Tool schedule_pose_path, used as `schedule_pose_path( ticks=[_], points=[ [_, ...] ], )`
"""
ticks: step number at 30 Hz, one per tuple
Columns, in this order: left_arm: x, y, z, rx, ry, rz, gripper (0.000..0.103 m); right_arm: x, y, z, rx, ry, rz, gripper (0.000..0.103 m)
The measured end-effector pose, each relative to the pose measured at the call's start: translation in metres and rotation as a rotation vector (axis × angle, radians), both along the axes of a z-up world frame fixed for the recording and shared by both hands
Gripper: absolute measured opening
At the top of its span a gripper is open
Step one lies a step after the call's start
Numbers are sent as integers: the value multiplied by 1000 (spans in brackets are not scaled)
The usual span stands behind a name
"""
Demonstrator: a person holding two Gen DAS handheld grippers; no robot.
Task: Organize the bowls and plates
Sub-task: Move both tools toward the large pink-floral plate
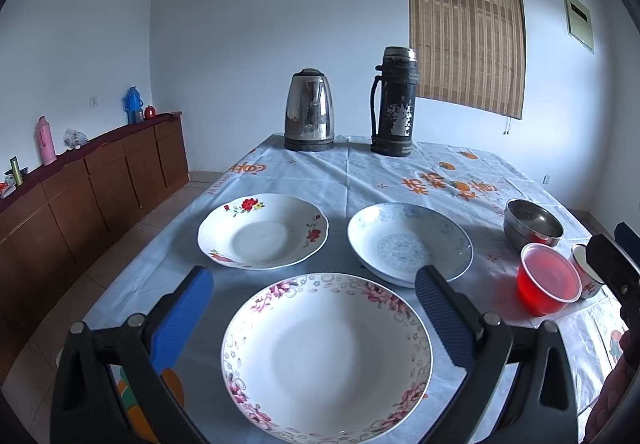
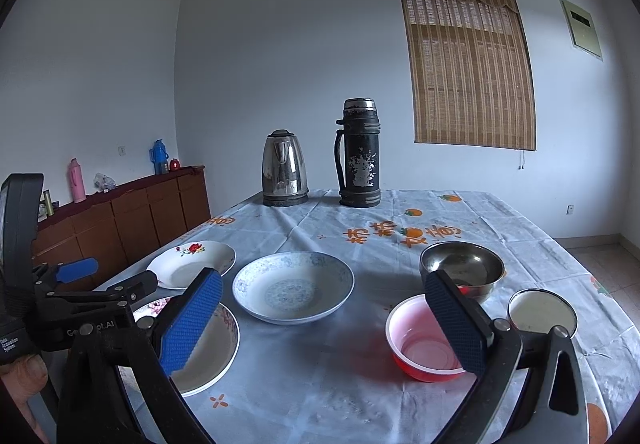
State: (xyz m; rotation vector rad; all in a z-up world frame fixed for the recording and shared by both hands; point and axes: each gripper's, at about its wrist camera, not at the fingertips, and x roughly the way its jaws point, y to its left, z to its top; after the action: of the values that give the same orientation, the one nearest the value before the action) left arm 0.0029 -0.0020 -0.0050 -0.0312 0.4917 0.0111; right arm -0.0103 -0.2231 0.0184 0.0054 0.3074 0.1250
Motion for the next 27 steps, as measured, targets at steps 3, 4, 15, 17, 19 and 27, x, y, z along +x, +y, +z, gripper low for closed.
schedule_pose_path(
  ticks=[3, 4, 15, 17, 19, 27],
  points=[
    [0, 0, 0, 0, 0, 0, 103, 1, 1, 0, -9, -5, -23, 102],
    [0, 0, 0, -1, -1, 1, 103, 1, 1, 0, -10, -5, -24, 102],
    [1, -1, 1, -4, -1, 1, 103, 0, 2, -1, -9, -4, -17, 102],
    [0, 0, 1, -5, -2, 0, 103, 0, 2, -1, -3, -4, -6, 102],
    [1, 0, 1, -4, 0, -1, 103, 0, 3, -2, -1, -3, 7, 102],
    [1, -1, 2, -4, -2, 2, 103, 1, 5, -4, 3, 7, 25, 102]
  ],
)
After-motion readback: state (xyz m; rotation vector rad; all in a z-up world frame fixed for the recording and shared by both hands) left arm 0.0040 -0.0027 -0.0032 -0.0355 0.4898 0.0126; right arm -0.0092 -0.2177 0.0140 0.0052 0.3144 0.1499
